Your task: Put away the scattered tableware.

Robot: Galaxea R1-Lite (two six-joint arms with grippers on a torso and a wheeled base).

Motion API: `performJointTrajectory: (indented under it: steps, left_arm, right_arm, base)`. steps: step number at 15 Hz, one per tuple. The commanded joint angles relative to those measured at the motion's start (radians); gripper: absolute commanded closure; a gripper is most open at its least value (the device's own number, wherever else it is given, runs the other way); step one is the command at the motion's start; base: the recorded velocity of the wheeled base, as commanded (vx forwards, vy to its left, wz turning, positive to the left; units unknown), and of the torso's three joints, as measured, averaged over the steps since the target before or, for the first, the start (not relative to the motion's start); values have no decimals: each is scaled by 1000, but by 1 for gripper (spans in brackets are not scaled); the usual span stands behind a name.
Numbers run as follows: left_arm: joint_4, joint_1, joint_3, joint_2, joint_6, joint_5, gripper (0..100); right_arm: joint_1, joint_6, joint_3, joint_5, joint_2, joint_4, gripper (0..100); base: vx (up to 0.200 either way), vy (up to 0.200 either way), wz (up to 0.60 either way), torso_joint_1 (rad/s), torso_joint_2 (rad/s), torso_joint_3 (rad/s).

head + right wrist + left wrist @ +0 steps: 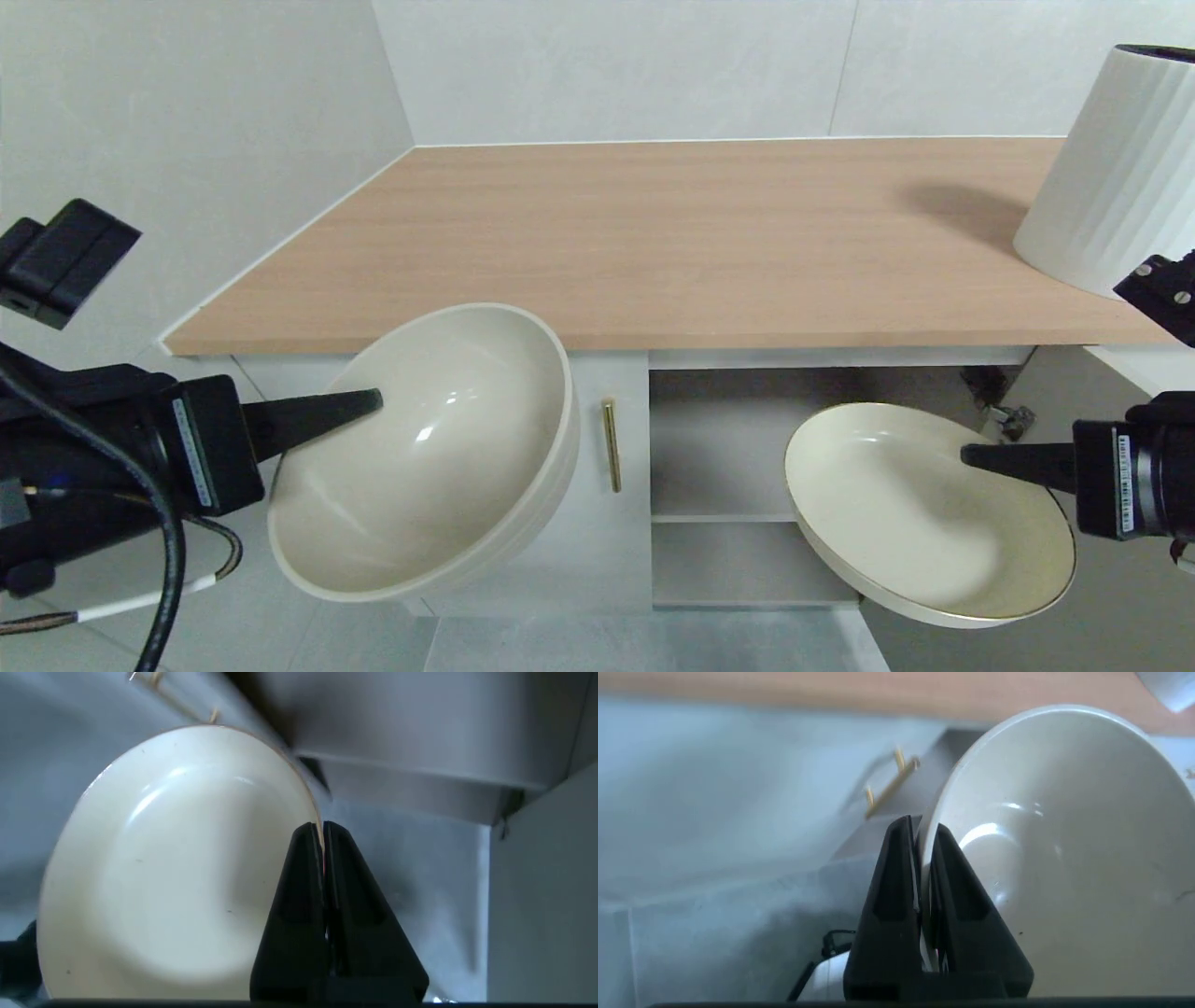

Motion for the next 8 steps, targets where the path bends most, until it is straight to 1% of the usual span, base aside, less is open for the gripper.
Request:
performJointTrajectory:
  steps: [1,3,4,5,8]
  left_arm:
    - [-1,-1,-1,1,0,1,100]
    - [-1,-1,1,4,0,-2,100]
    - [-1,-1,-1,3,0,-4,100]
    - [-1,-1,-1,3,0,-6,100]
    - [-1,-1,1,6,0,-6,100]
  right_arm:
    - [0,-1,8,0,2,-10,100]
    - [-3,-1,34,-2,11,-45,100]
    - [-20,-2,60,-2,17,-99,100]
    - [-30,-2,74,-2,20,-125,100]
    - [-32,-2,80,-2,23,-134,100]
  base:
    - [0,0,0,0,0,0]
    - [0,0,0,0,0,0]
    - [0,0,0,0,0,0]
    - [0,0,0,0,0,0]
    - [0,0,0,0,0,0]
